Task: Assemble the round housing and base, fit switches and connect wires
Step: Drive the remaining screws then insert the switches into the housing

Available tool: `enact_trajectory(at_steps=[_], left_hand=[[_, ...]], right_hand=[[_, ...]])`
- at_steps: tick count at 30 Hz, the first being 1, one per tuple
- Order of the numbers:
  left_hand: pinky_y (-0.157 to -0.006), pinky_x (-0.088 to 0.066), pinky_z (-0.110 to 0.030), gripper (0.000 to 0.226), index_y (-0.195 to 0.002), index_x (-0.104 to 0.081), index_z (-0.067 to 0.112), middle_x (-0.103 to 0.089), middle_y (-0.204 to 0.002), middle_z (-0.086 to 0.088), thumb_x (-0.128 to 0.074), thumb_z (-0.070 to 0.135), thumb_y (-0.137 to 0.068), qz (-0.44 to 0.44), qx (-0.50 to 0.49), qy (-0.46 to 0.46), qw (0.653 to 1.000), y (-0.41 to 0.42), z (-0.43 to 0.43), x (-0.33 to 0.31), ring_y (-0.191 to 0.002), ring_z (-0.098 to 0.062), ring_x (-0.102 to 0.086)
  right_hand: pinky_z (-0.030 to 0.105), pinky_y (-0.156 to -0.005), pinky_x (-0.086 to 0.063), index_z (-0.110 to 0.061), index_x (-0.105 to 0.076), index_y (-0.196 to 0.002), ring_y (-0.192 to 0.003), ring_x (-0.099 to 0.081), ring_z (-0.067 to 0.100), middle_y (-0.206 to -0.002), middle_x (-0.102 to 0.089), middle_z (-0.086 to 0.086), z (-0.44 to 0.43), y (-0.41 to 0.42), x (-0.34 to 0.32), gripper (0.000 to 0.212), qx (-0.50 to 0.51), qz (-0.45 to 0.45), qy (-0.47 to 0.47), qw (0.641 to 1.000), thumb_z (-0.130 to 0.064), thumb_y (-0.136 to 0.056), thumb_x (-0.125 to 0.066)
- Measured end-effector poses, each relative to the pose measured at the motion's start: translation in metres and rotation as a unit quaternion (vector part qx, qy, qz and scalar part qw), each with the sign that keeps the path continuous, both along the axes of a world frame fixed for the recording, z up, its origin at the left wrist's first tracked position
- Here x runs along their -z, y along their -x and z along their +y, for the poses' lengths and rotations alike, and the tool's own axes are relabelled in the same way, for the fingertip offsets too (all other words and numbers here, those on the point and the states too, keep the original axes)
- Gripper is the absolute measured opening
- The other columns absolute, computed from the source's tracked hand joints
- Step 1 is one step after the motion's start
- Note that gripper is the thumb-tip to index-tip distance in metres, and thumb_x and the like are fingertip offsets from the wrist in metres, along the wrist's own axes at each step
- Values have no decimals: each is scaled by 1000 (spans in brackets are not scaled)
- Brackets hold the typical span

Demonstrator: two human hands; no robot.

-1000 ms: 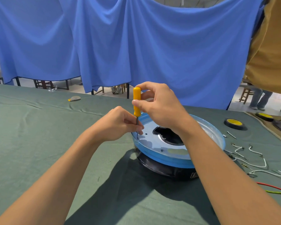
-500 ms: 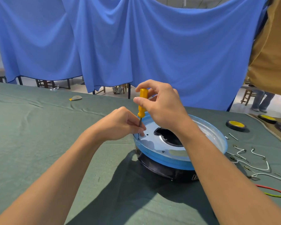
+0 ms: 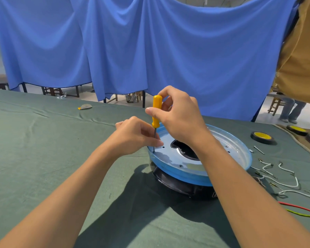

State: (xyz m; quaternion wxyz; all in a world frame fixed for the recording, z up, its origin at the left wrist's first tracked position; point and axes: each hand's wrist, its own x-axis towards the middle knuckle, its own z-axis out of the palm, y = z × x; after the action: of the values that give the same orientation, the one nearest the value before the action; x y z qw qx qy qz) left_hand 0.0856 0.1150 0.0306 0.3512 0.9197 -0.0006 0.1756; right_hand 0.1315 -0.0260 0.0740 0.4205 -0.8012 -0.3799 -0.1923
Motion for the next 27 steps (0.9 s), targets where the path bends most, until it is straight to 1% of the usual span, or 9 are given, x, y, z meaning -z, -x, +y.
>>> enact_trajectory(at_steps=[4,6,9,11,13,16,20,24,27], left_hand=[[-100,-43,-52,9,-69,-77,38,-76,-77,1,-81,32,-76,0,-7,21,1000,-2,3,-1,-87,-30,-62],[-104,-41,-53,17,-72,-75,45,-75,-79,10,-79,30,-80,24,13,-6,1000,-1,3,-5,-90,-23,-63],[-105,-40,-52,18,-73,-75,46,-73,-72,20,-79,30,-80,32,25,-13,999,-1,1,-4,-81,-7,-61],[-92,-42,-46,14,-68,-75,43,-69,-63,22,-83,33,-74,3,-1,15,1000,-2,1,-1,-70,-1,-53],[-86,-42,-43,13,-65,-76,41,-68,-60,16,-84,34,-72,-14,-20,32,999,-2,2,-1,-71,-9,-49],[-103,-41,-53,11,-70,-78,34,-75,-74,8,-82,26,-76,2,-8,22,1000,0,4,-3,-89,-27,-63],[-104,-42,-51,13,-77,-80,33,-76,-81,13,-76,23,-84,34,26,1,999,2,8,-6,-99,-22,-68],[-85,-36,-36,8,-74,-80,33,-66,-61,16,-78,36,-80,6,14,10,1000,2,2,-1,-64,-2,-51],[-91,-40,-38,19,-65,-76,38,-71,-65,15,-74,34,-83,-2,-3,-17,1000,1,0,-1,-68,-2,-55]], right_hand=[[34,-87,-52,-21,-62,-110,-90,-65,16,-100,-67,-5,-1,1,-5,29,-48,50,-4,998,-30,-84,-72],[41,-91,-52,-23,-61,-119,-94,-67,21,-103,-69,0,-1,3,-7,34,-86,76,-10,993,-21,-86,-70],[37,-87,-50,-28,-67,-105,-91,-63,25,-83,-65,-4,1,2,-3,21,-45,21,-7,999,-24,-85,-71],[35,-84,-47,-29,-67,-100,-91,-59,26,-77,-58,-8,0,0,-1,17,5,-9,-1,1000,-33,-84,-71],[37,-87,-47,-27,-66,-108,-93,-57,27,-80,-58,-6,-2,-1,-3,25,15,-4,6,1000,-39,-85,-70],[40,-96,-47,-24,-52,-136,-106,-58,23,-101,-64,-5,-4,-2,-6,46,-48,53,43,997,-31,-92,-63],[42,-93,-50,-25,-55,-134,-101,-62,27,-98,-66,-4,0,-2,-4,43,-54,39,22,998,-18,-92,-61],[35,-83,-46,-26,-64,-114,-86,-55,22,-70,-50,-12,3,0,2,31,26,-39,11,999,-38,-86,-69],[37,-88,-48,-22,-56,-129,-93,-57,22,-85,-59,-7,4,3,0,45,5,-35,45,998,-41,-88,-66]])
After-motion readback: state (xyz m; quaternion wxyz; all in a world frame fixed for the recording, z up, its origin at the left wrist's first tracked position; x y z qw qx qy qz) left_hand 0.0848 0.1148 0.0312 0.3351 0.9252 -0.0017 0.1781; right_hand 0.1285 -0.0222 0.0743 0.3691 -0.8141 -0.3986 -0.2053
